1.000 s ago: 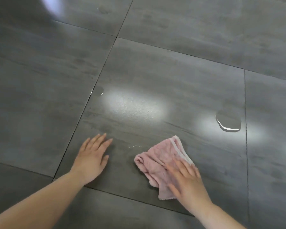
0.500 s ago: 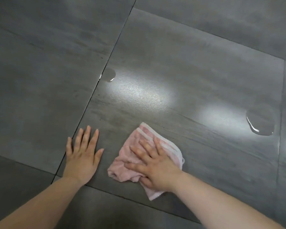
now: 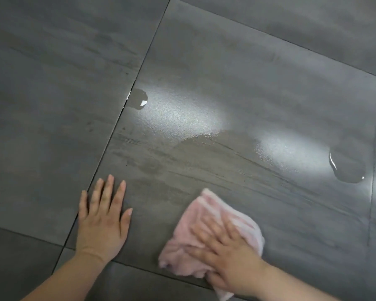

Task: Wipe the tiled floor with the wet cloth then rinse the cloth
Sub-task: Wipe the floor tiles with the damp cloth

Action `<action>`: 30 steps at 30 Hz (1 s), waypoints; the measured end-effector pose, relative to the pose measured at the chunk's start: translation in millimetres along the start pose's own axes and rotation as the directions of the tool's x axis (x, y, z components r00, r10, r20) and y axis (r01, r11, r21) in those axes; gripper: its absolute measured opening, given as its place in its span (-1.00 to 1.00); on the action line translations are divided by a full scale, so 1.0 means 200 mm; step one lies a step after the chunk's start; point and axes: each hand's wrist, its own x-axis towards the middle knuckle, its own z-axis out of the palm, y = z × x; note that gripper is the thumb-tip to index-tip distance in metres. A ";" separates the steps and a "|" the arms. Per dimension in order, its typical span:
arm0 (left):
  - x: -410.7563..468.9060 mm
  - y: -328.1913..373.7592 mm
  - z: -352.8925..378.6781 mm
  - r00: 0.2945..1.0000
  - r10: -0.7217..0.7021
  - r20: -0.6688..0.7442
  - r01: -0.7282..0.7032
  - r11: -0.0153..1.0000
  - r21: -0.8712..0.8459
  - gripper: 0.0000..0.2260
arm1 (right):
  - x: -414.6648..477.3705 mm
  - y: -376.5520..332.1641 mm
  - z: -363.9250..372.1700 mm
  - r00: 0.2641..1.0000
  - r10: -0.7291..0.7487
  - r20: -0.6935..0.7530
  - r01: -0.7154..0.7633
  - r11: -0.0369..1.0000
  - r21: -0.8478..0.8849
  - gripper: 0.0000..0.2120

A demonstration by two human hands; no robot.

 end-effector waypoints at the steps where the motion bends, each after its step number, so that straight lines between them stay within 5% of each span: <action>1: 0.00 0.00 0.00 1.000 0.003 -0.007 -0.003 1.000 -0.001 -0.47 | 0.10 0.00 -0.01 0.996 -0.077 -0.049 0.077 0.997 -0.004 -0.40; 4: 0.01 0.00 0.00 1.000 0.004 -0.019 -0.004 1.000 -0.008 -0.48 | 0.40 0.18 -0.13 0.980 -0.001 -0.198 0.002 1.000 0.001 -0.43; 7: 0.01 -0.02 0.00 0.999 0.006 -0.047 -0.007 1.000 -0.022 -0.50 | 0.51 0.48 -0.26 0.937 0.320 -0.142 -0.307 0.946 0.104 -0.34; 9: 0.00 -0.03 0.02 0.993 0.030 -0.118 -0.034 0.999 -0.033 -0.53 | 0.43 0.61 -0.25 0.837 0.528 -0.141 -0.510 0.848 0.147 -0.36; 13: 0.01 -0.04 0.05 0.976 0.088 -0.202 -0.089 0.996 0.005 -0.53 | 0.17 0.68 -0.17 0.749 0.654 -0.109 -0.615 0.746 0.254 -0.42; 18: 0.01 -0.06 0.07 0.977 0.085 -0.196 -0.073 0.995 0.063 -0.52 | 0.44 0.60 -0.30 0.451 0.891 0.049 -0.820 0.392 0.417 -0.40; 20: 0.00 -0.05 0.07 0.978 0.076 -0.197 -0.067 0.996 0.053 -0.53 | 0.68 0.53 -0.36 0.500 0.863 0.077 -0.807 0.431 0.403 -0.44; 22: 0.01 -0.05 0.07 0.978 0.079 -0.193 -0.069 0.996 0.056 -0.53 | 0.86 0.35 -0.41 0.638 0.761 0.118 -0.725 0.541 0.427 -0.44; 26: 0.00 -0.05 0.06 0.981 0.077 -0.178 -0.073 0.997 0.028 -0.54 | 0.85 0.20 -0.32 0.889 0.438 -0.129 -0.380 0.866 0.324 -0.48; 28: 0.01 -0.04 0.05 0.981 0.076 -0.180 -0.072 0.997 0.026 -0.54 | 0.70 0.40 -0.28 0.888 0.423 -0.181 -0.382 0.897 0.222 -0.41; 30: 0.00 -0.04 0.06 0.981 0.088 -0.175 -0.082 0.996 0.039 -0.54 | 0.50 0.65 -0.25 0.765 0.627 -0.149 -0.590 0.774 0.230 -0.23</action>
